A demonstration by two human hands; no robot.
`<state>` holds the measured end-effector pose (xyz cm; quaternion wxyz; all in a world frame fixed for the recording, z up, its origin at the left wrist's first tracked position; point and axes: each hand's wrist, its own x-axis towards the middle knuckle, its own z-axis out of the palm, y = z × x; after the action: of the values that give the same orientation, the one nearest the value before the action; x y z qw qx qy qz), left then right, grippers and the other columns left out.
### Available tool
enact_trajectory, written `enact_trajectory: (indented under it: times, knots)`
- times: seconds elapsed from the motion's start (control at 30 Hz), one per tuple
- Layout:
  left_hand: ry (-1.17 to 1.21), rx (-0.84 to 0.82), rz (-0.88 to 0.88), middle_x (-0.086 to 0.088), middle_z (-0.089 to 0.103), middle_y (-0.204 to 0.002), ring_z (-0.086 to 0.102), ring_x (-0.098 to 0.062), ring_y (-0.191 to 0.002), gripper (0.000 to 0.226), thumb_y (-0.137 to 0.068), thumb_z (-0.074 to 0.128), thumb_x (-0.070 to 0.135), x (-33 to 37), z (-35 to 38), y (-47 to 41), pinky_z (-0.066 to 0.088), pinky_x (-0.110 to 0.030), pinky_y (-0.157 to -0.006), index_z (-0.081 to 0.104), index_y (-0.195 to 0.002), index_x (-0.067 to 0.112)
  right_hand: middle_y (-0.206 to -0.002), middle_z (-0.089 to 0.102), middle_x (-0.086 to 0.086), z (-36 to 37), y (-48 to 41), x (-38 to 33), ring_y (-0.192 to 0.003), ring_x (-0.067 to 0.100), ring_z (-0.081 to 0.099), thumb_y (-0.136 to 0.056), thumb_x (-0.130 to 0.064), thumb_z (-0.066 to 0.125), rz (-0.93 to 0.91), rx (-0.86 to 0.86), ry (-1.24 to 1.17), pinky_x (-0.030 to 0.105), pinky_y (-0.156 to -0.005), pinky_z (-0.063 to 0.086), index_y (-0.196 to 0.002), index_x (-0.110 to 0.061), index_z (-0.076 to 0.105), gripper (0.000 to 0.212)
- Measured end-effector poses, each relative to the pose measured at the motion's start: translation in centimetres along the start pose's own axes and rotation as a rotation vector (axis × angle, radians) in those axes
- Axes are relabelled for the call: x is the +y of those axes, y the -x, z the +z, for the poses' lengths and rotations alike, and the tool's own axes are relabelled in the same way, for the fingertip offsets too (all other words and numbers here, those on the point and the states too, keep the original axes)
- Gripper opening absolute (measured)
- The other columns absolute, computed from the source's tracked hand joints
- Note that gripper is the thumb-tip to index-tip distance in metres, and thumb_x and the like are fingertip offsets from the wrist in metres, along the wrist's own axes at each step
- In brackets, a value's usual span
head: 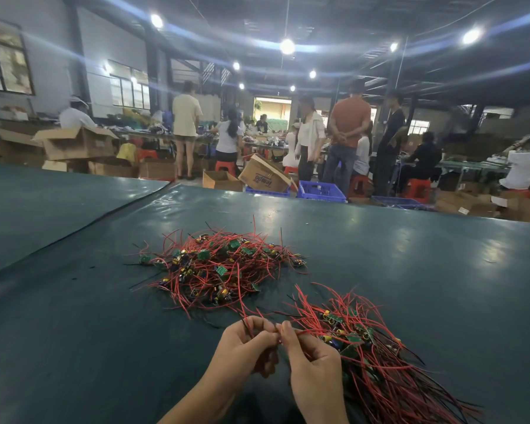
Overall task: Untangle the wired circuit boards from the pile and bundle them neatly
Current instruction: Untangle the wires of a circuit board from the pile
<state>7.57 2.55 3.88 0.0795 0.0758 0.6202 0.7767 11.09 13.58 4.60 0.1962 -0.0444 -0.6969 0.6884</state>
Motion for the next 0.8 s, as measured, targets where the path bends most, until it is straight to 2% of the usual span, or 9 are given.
enact_trajectory:
  times: [0.1, 0.23, 0.3, 0.37, 0.43, 0.5, 0.6, 0.7, 0.8]
  knots:
    - [-0.007, 0.009, 0.013, -0.011, 0.051, -0.048, 0.044, -0.017, -0.036, 0.011, -0.087, 0.053, -0.008, 0.1, -0.1, 0.0, 0.037, -0.022, -0.038, 0.057, -0.081, 0.000, -0.065, 0.073, 0.005, 0.0, -0.1, 0.3, -0.061, 0.006, 0.066, -0.088, -0.016, 0.067, 0.020, 0.017, -0.047, 0.011, -0.059, 0.049, -0.059, -0.028, 0.077, 0.033]
    - [-0.016, -0.047, -0.014, -0.009, 0.047, -0.047, 0.042, -0.016, -0.037, 0.019, -0.086, 0.050, -0.008, 0.2, -0.2, 0.3, 0.035, -0.021, -0.038, 0.057, -0.071, 0.002, -0.071, 0.075, -0.001, 0.0, 0.0, 0.3, -0.071, 0.005, 0.070, -0.091, -0.014, 0.062, 0.007, 0.001, -0.057, 0.009, -0.064, 0.049, -0.064, -0.024, 0.077, 0.032]
    - [-0.002, -0.095, -0.032, -0.009, 0.046, -0.047, 0.042, -0.016, -0.037, 0.015, -0.084, 0.056, -0.004, 0.4, -0.1, 0.4, 0.034, -0.020, -0.038, 0.057, -0.069, 0.001, -0.074, 0.076, 0.001, 0.1, 0.0, 0.2, -0.074, 0.008, 0.071, -0.093, -0.014, 0.060, 0.031, -0.025, -0.097, 0.011, -0.066, 0.051, -0.067, -0.020, 0.078, 0.032]
    - [0.003, -0.153, -0.038, -0.009, 0.046, -0.048, 0.041, -0.016, -0.037, 0.015, -0.082, 0.067, 0.006, 0.7, 0.0, 0.6, 0.033, -0.021, -0.039, 0.061, -0.069, 0.001, -0.075, 0.076, 0.004, 0.0, 0.0, 0.1, -0.075, 0.011, 0.072, -0.093, -0.014, 0.059, 0.053, -0.042, -0.133, 0.013, -0.066, 0.052, -0.069, -0.019, 0.079, 0.032]
    - [-0.021, -0.218, -0.022, -0.008, 0.047, -0.048, 0.041, -0.016, -0.039, 0.023, -0.079, 0.068, 0.024, 0.9, -0.1, 0.8, 0.032, -0.024, -0.042, 0.063, -0.065, 0.007, -0.077, 0.076, 0.005, -0.1, 0.0, 0.0, -0.077, 0.013, 0.073, -0.093, -0.015, 0.058, 0.069, -0.060, -0.160, 0.015, -0.067, 0.054, -0.071, -0.018, 0.080, 0.031]
    - [-0.043, -0.260, 0.003, -0.006, 0.049, -0.048, 0.043, -0.015, -0.040, 0.029, -0.080, 0.069, 0.032, 0.9, -0.1, 0.9, 0.031, -0.026, -0.044, 0.061, -0.064, 0.010, -0.078, 0.076, 0.007, -0.2, -0.1, 0.0, -0.079, 0.016, 0.073, -0.093, -0.016, 0.058, 0.087, -0.069, -0.185, 0.018, -0.069, 0.056, -0.073, -0.018, 0.080, 0.030]
    - [-0.061, -0.301, 0.061, -0.005, 0.053, -0.052, 0.045, -0.014, -0.041, 0.022, -0.083, 0.065, 0.026, 1.1, -0.1, 1.0, 0.034, -0.025, -0.044, 0.066, -0.064, 0.015, -0.076, 0.076, 0.008, -0.2, -0.1, 0.0, -0.076, 0.018, 0.073, -0.093, -0.019, 0.058, 0.103, -0.075, -0.186, 0.020, -0.066, 0.056, -0.072, -0.019, 0.080, 0.031]
    - [-0.078, -0.270, 0.101, -0.018, 0.059, -0.068, 0.044, -0.014, -0.041, 0.026, -0.077, 0.062, 0.021, 1.1, -0.1, 0.9, 0.036, -0.024, -0.045, 0.063, -0.052, 0.017, -0.073, 0.075, 0.012, -0.4, -0.3, 0.0, -0.073, 0.023, 0.073, -0.094, -0.021, 0.056, 0.127, -0.094, -0.191, 0.024, -0.064, 0.055, -0.072, -0.017, 0.080, 0.033]
    - [-0.134, -0.242, 0.157, -0.010, 0.052, -0.053, 0.041, -0.014, -0.040, 0.025, -0.070, 0.067, 0.032, 1.1, 0.0, 0.8, 0.034, -0.026, -0.046, 0.062, -0.051, 0.018, -0.060, 0.070, 0.010, -0.6, -0.7, 0.1, -0.055, 0.019, 0.066, -0.095, -0.021, 0.056, 0.143, -0.070, -0.182, 0.020, -0.052, 0.050, -0.071, -0.016, 0.079, 0.034]
